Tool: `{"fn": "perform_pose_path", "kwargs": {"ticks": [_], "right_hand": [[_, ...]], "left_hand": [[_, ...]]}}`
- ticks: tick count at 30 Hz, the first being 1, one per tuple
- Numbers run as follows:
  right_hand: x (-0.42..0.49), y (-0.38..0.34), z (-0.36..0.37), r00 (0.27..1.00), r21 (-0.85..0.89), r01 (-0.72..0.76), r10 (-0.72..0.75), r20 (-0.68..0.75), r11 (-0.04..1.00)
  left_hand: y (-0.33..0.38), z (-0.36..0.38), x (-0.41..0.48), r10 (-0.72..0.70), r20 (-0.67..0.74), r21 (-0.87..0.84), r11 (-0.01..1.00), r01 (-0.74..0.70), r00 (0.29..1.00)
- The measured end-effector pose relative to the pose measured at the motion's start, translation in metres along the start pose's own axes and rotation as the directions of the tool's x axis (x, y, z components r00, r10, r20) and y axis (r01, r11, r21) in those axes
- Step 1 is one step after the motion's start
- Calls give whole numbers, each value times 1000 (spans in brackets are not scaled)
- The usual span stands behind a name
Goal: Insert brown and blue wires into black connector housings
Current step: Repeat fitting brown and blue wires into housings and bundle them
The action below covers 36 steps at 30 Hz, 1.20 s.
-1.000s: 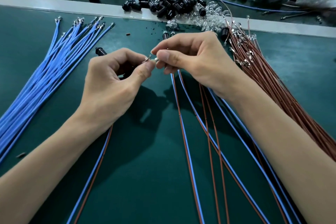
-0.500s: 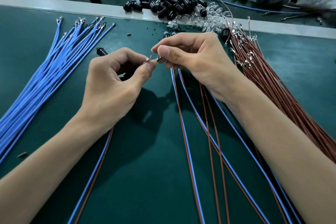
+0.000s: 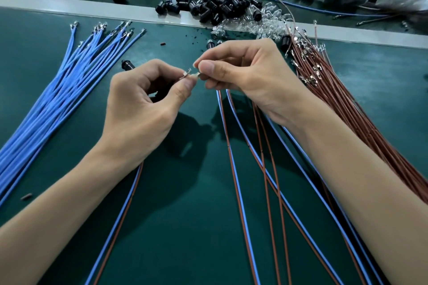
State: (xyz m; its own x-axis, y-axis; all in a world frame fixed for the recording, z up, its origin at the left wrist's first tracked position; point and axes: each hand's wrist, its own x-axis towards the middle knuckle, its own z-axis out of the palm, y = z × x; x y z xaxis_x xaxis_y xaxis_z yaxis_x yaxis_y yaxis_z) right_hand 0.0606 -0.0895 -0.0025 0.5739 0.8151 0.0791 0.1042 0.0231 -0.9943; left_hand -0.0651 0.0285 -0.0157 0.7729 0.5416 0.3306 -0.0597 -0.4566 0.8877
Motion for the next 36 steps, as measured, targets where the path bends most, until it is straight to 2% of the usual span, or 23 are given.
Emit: {"fn": "perform_pose_path", "kwargs": {"ticks": [4,15,21,30,36], "right_hand": [[0,1,-2,1000,-10,3,-2,22,1000],[4,0,0,997,-194,82,-81,9,978],[3,-2,-2,994,-181,101,-93,51,978],[3,1,2,969,-300,244,-240,51,922],[1,1,2,977,-274,210,-211,25,938]], "left_hand": [[1,0,-1,6,-2,-8,1000,-6,1000],[-3,-1,2,20,11,1,1000,-20,1000],[-2,-1,1,15,28,-20,1000,-15,999],[-2,-2,2,4,41,-50,999,-2,999],[1,-2,2,-4,43,-62,998,7,999]]}}
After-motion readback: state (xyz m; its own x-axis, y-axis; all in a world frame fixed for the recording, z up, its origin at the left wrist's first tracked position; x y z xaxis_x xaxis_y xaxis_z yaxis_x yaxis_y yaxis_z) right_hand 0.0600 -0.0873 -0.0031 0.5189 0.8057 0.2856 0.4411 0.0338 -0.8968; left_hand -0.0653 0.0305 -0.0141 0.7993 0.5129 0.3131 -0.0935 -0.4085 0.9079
